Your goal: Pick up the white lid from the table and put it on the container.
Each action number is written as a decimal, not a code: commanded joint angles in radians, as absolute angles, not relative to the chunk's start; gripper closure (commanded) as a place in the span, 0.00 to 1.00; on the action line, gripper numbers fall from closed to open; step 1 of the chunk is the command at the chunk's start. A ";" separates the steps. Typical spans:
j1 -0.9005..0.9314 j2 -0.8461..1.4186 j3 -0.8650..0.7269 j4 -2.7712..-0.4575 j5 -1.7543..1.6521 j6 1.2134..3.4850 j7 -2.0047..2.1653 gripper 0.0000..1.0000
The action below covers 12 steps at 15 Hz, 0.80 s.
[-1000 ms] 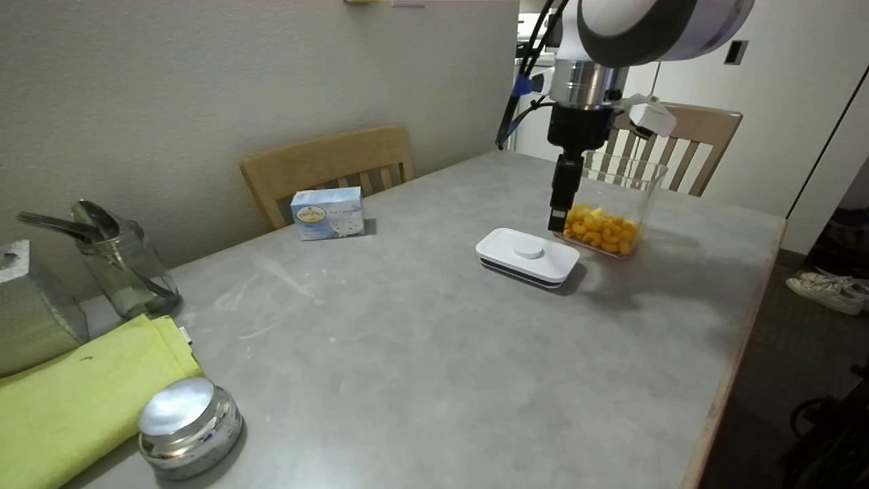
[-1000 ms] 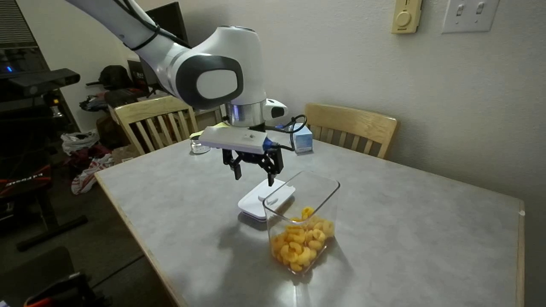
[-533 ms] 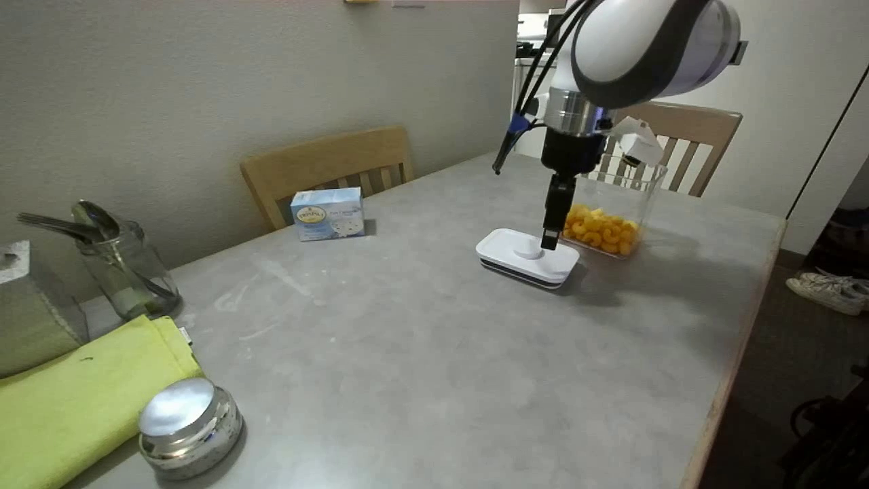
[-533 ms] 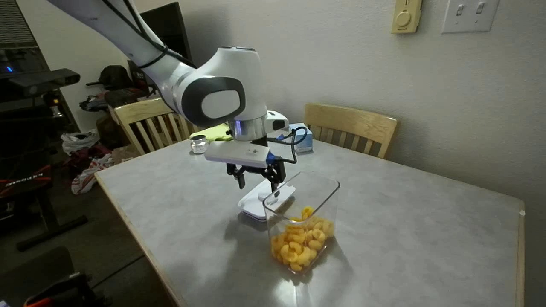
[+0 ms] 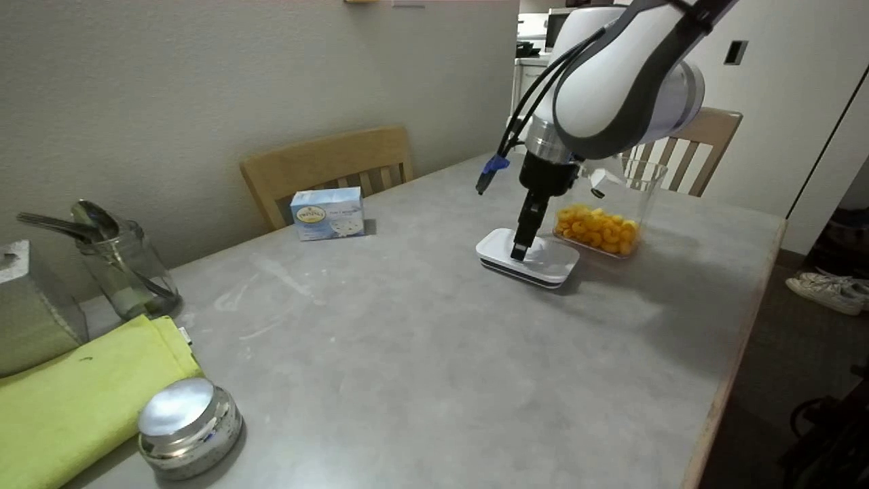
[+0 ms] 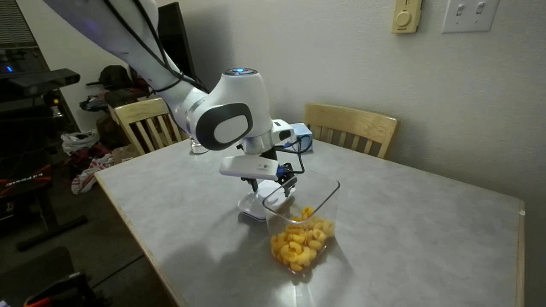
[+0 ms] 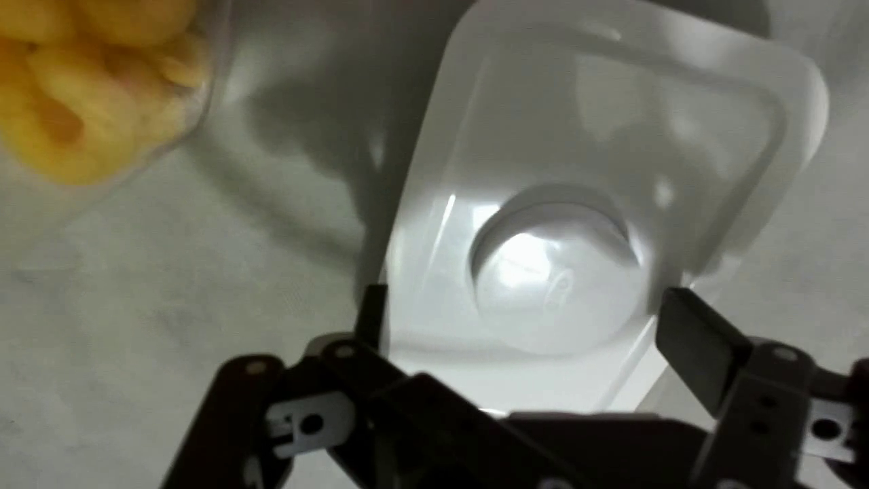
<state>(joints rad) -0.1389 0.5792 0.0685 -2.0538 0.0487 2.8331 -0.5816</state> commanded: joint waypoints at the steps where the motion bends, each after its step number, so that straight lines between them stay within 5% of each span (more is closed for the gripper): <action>1: -0.199 0.640 0.131 -2.000 0.035 2.881 -0.555 0.00; 4: -0.184 0.651 0.115 -1.975 0.019 2.879 -0.489 0.00; 6: -0.139 0.638 0.059 -1.964 0.001 2.844 -0.391 0.18; 12: -0.047 0.592 -0.048 -1.960 -0.082 2.791 -0.197 0.00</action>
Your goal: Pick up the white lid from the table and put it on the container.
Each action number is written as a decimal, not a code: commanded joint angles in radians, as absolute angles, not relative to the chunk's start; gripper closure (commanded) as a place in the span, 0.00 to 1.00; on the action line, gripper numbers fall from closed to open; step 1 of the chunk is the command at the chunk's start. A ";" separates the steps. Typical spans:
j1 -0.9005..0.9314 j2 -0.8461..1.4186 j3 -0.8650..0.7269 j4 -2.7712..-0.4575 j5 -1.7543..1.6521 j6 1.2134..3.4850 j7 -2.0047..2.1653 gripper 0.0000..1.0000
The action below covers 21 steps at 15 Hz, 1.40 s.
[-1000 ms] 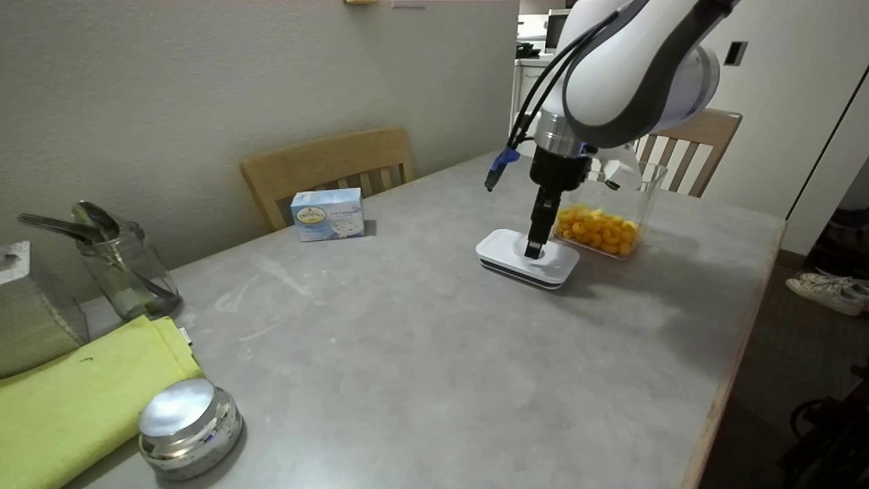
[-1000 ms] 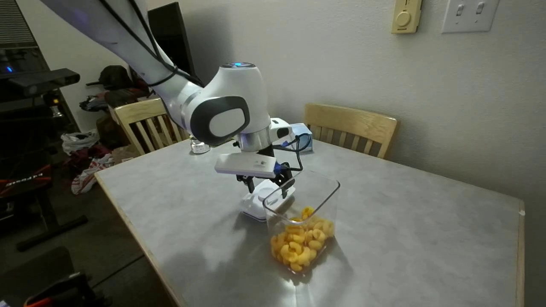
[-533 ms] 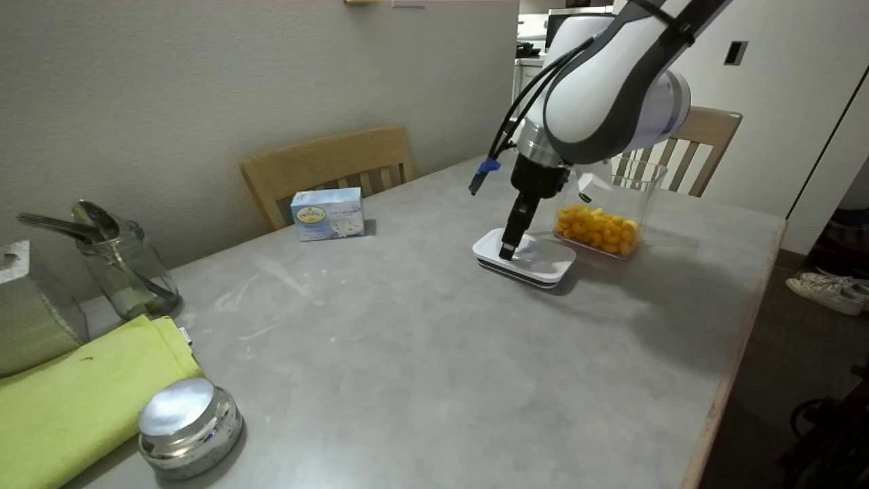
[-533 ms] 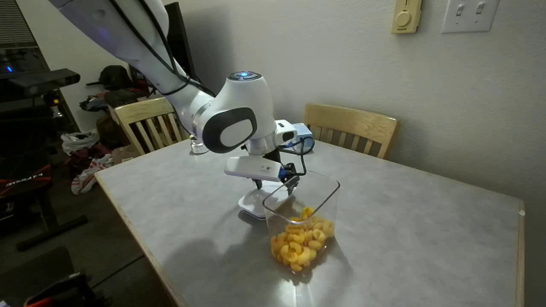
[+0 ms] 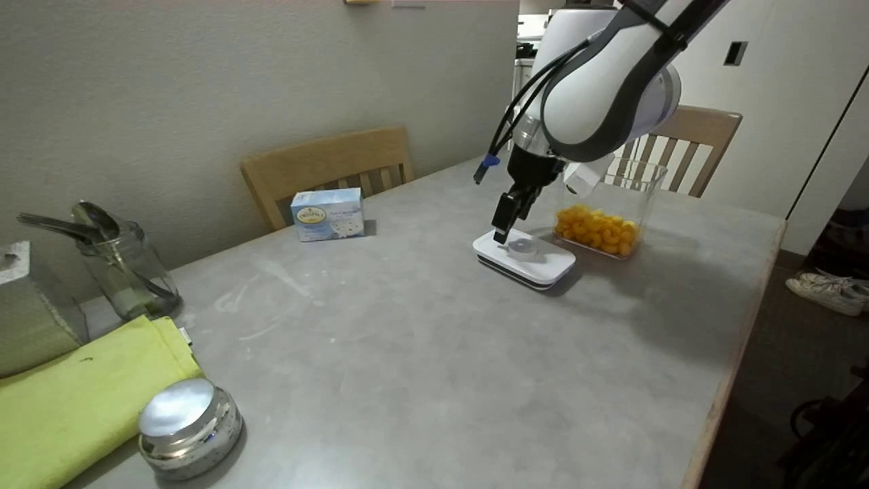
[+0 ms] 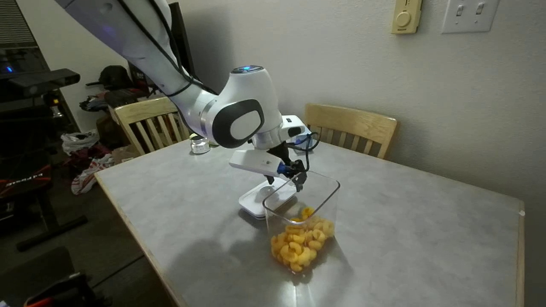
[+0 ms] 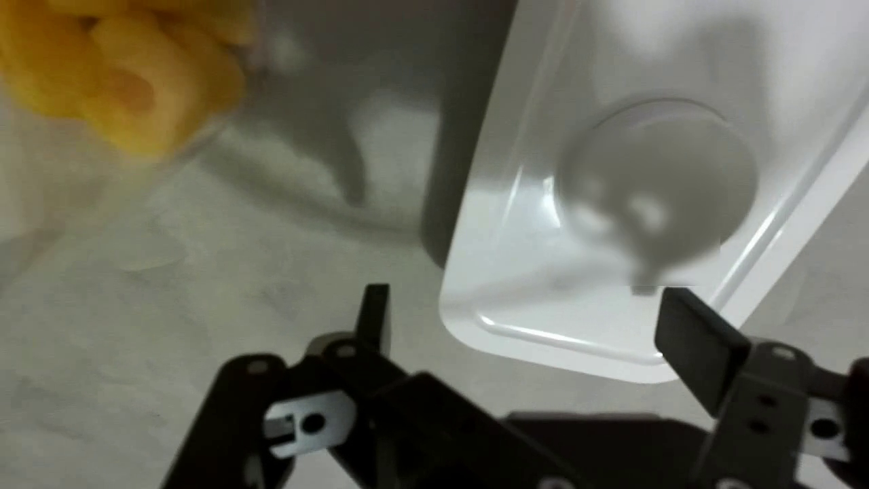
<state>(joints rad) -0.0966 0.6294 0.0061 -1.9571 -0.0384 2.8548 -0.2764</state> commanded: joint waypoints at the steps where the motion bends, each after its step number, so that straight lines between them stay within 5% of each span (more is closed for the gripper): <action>1: -0.037 0.588 -0.056 -1.959 -0.090 2.779 -0.176 0.00; 12: -0.032 0.537 -0.019 -1.923 -0.042 2.434 -0.071 0.00; 21: -0.045 0.595 -0.012 -1.896 0.007 2.436 -0.046 0.00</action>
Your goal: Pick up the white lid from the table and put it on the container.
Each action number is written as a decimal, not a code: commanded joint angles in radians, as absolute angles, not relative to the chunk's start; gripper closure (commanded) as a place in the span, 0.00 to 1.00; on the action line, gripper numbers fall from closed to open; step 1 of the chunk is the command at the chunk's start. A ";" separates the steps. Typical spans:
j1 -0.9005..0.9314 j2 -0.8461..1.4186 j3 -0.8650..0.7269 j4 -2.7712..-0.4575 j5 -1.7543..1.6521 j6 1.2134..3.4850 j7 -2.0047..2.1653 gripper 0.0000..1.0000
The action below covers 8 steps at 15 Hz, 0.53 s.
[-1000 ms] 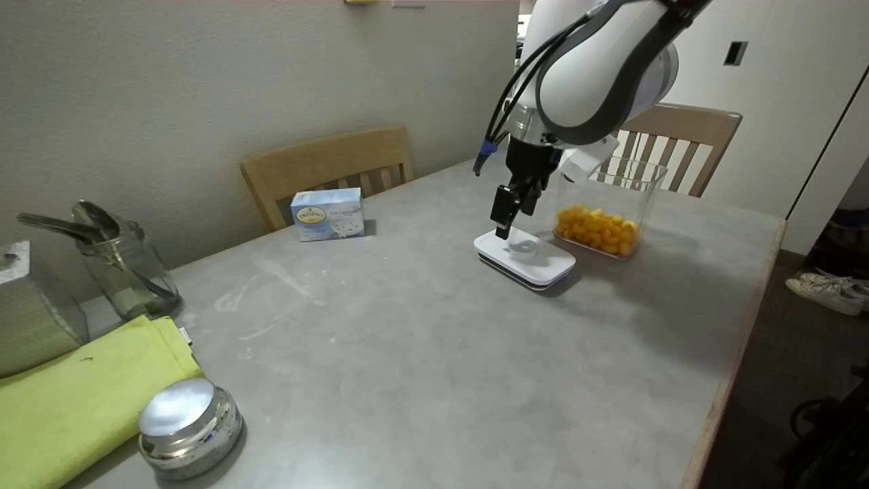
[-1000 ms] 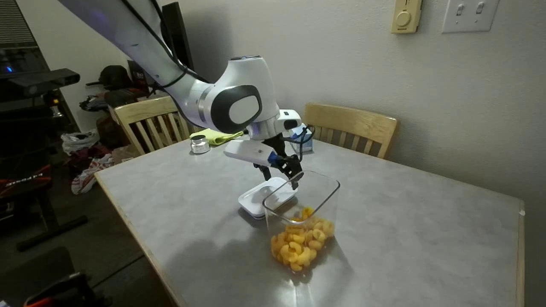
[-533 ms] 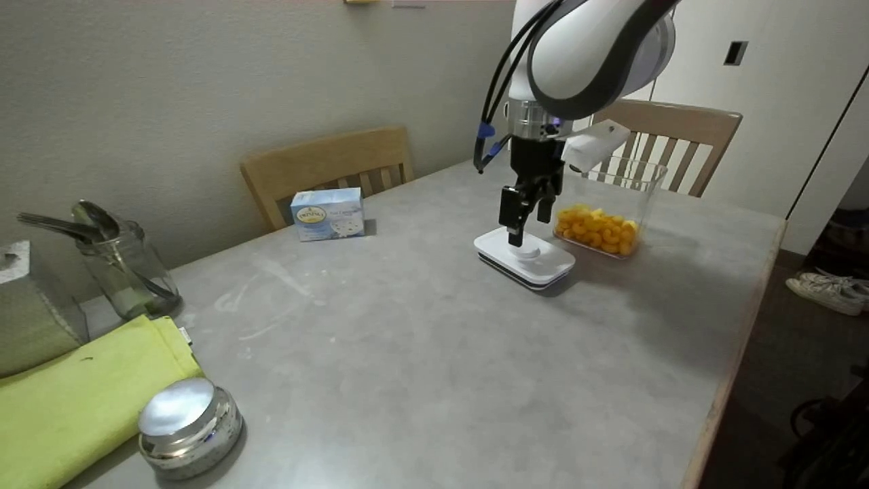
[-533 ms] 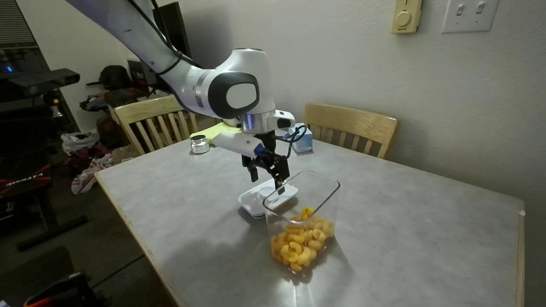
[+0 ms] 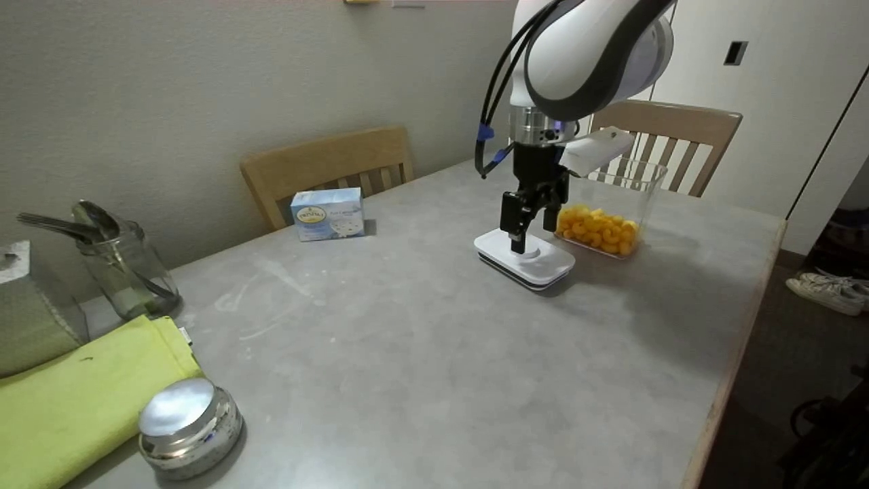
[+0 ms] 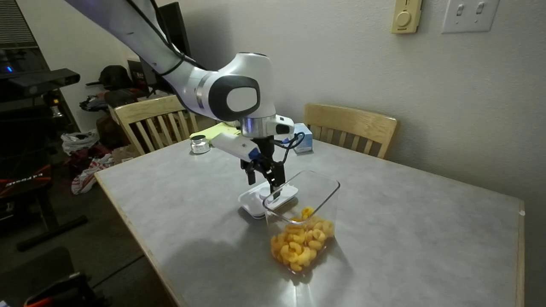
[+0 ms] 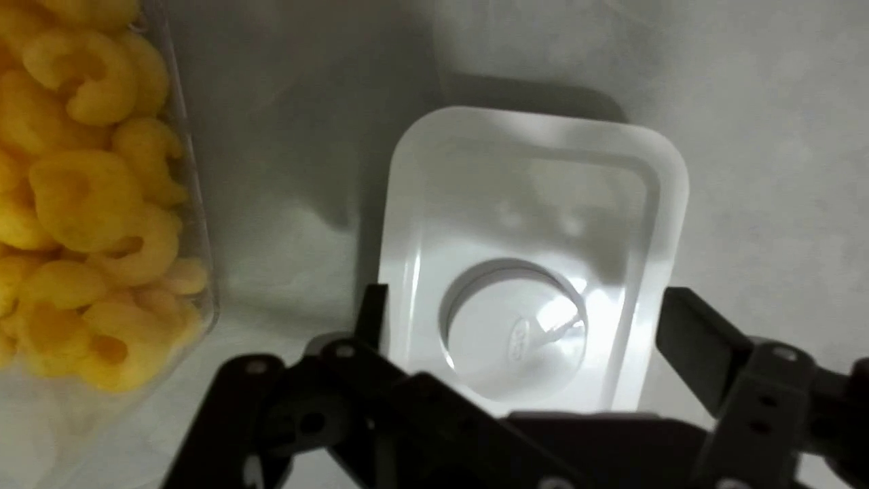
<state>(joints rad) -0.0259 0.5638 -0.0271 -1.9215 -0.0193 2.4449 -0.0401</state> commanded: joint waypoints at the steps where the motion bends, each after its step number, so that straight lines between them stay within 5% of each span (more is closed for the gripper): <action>1: -0.046 0.602 -0.010 -1.894 0.012 2.443 -0.051 0.00; 8: -0.045 0.641 -0.008 -1.856 0.018 2.449 -0.055 0.01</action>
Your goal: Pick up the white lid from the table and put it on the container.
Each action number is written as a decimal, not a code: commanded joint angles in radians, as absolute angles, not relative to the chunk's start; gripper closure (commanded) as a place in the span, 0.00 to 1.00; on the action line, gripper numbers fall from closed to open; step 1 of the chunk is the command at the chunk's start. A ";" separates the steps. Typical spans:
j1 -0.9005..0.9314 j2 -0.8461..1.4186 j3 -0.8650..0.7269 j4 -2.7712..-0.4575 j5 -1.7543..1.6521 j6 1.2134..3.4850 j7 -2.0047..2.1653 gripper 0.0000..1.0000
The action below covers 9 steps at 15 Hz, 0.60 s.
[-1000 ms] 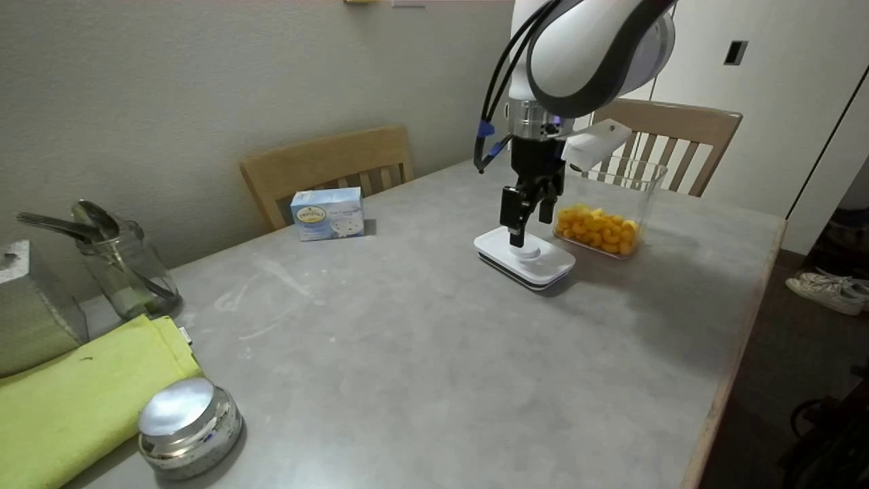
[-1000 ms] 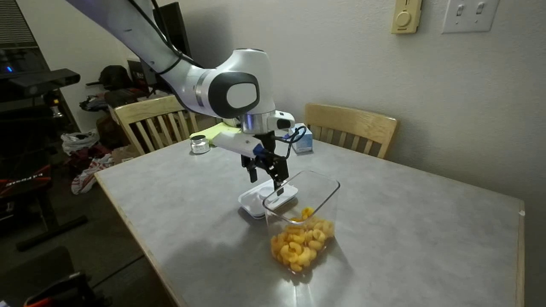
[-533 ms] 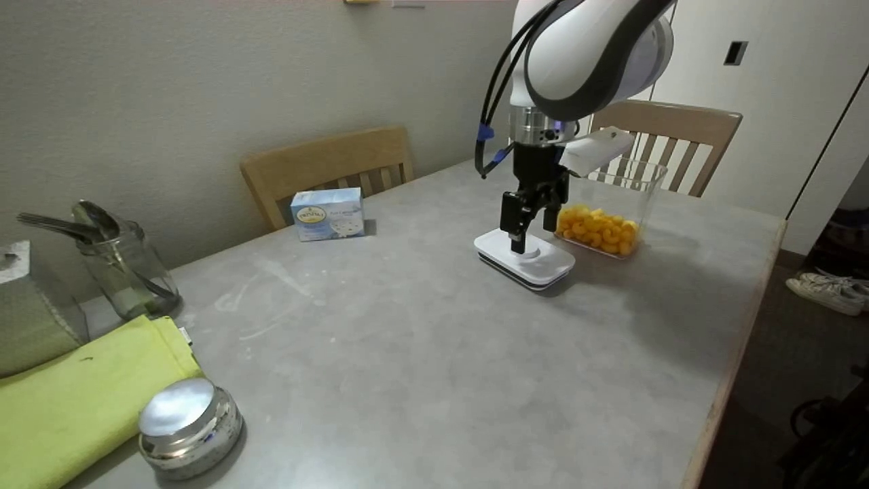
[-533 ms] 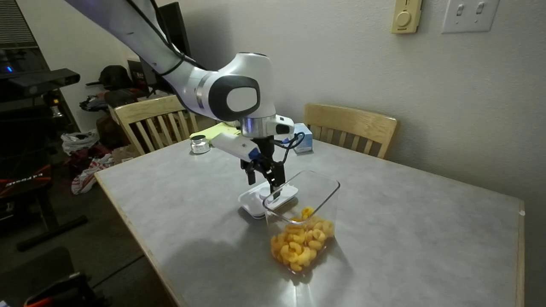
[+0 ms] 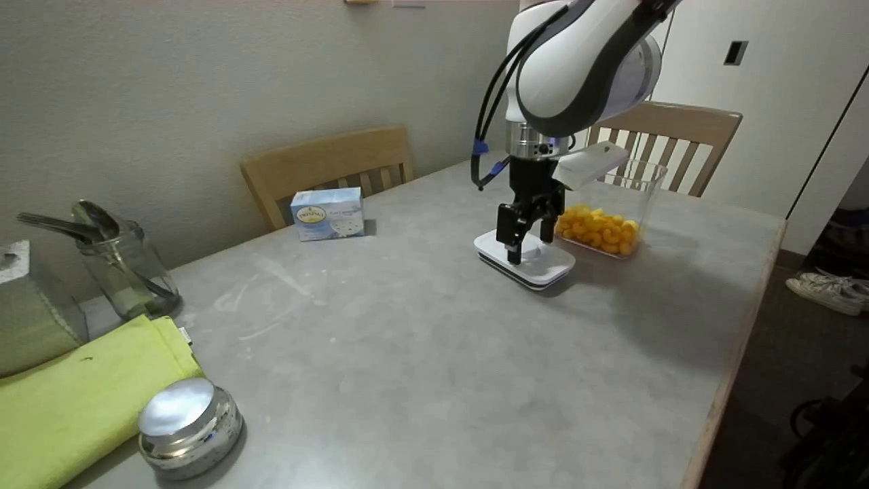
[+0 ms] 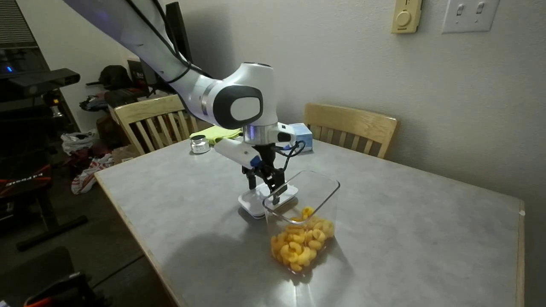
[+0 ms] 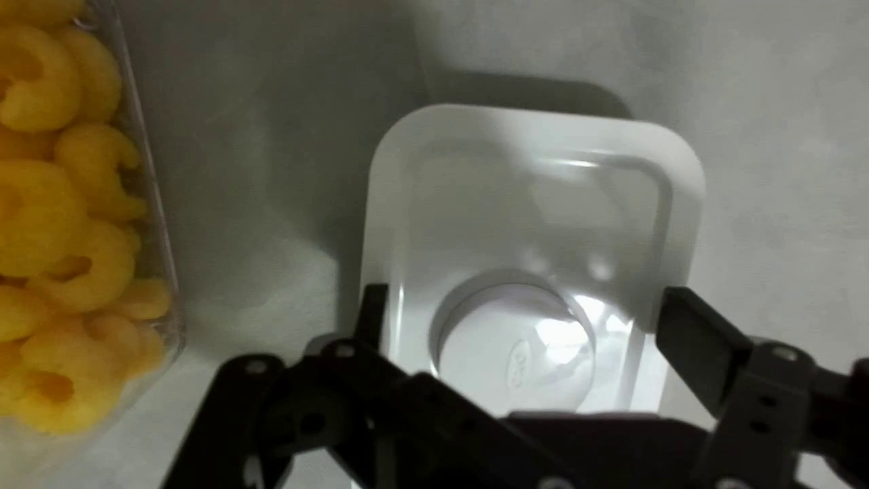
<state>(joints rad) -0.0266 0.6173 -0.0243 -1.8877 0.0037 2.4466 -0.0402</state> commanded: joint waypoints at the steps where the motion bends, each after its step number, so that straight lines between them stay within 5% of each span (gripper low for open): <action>1: -0.045 0.642 -0.008 -1.852 0.018 2.449 -0.055 0.08; 4: -0.045 0.648 -0.007 -1.839 0.019 2.448 -0.055 0.11; 6: -0.047 0.654 -0.006 -1.831 0.020 2.447 -0.056 0.36; 9: -0.048 0.658 -0.005 -1.822 0.022 2.446 -0.058 0.52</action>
